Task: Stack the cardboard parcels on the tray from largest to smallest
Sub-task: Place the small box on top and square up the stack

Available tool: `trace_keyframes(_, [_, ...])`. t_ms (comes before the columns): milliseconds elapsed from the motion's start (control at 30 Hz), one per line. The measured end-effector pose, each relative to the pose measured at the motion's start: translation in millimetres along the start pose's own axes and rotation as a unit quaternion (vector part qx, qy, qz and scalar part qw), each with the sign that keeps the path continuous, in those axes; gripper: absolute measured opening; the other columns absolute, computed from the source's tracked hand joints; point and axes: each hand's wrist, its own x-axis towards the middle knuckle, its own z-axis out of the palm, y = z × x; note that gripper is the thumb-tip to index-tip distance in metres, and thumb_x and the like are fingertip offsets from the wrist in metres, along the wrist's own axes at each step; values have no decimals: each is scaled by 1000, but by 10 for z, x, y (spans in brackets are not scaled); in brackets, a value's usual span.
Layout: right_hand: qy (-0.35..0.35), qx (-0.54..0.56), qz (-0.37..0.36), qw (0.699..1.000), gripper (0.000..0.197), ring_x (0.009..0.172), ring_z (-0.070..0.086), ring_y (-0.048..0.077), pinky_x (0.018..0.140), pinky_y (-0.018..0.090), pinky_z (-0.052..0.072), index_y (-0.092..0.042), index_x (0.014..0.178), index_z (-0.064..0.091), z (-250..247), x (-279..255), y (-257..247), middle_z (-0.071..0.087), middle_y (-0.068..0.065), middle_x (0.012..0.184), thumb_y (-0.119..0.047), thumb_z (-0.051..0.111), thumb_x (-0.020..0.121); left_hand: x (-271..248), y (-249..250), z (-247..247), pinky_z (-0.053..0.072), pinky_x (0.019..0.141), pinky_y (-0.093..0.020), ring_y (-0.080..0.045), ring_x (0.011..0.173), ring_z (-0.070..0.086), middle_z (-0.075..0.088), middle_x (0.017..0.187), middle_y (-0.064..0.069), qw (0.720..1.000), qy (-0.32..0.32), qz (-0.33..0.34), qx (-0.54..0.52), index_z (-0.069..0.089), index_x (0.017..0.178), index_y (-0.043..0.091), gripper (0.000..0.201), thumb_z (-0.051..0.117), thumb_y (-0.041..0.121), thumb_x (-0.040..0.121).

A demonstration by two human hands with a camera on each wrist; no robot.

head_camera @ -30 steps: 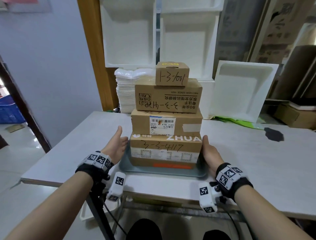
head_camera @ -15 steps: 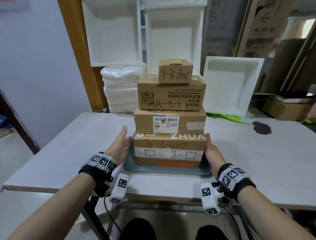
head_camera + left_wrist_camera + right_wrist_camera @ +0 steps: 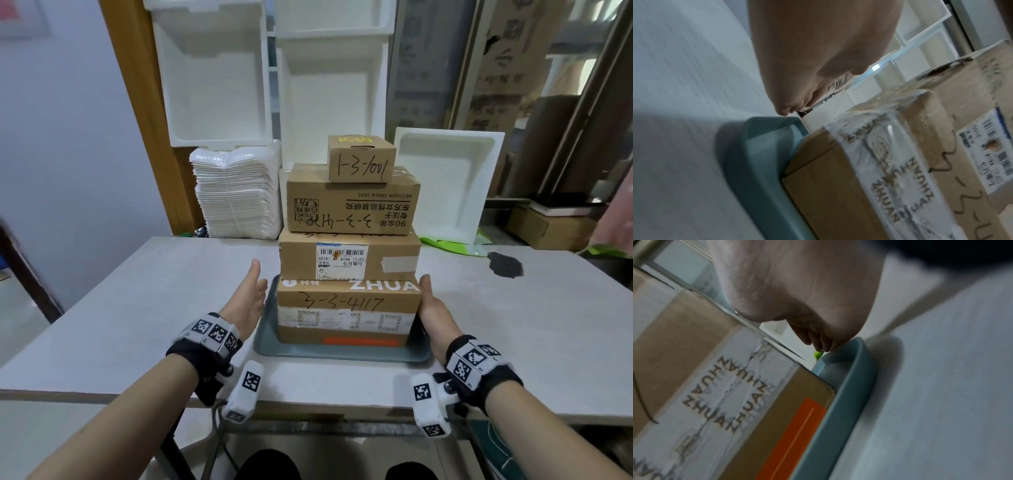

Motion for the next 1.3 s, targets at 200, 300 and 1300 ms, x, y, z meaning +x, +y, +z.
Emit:
trace_keyframes(200, [-2,144,-39,989,75,139,40,15,117,38,27,-17,151,34,-17,-37,-241,41,-2,153,-66,19,96,-131,282,167,20,119,-43,-20,143,33,33,157,-5,999,-18,36,-31,28,153,14,108,32,87,74])
trace_keyframes(300, [-1,153,-59,987,65,114,62,15,92,33,49,-24,132,58,46,-87,-398,66,1,126,-63,19,97,-202,441,349,45,101,-37,-21,119,60,65,127,-9,997,-24,69,-20,62,122,16,72,19,68,95])
trace_keyframes(1300, [29,62,-108,992,63,117,53,15,100,26,33,-28,131,53,130,-472,-821,58,-5,128,-63,13,98,-394,807,498,38,101,-27,-19,132,46,47,148,-6,994,-20,107,6,48,140,21,72,9,63,97])
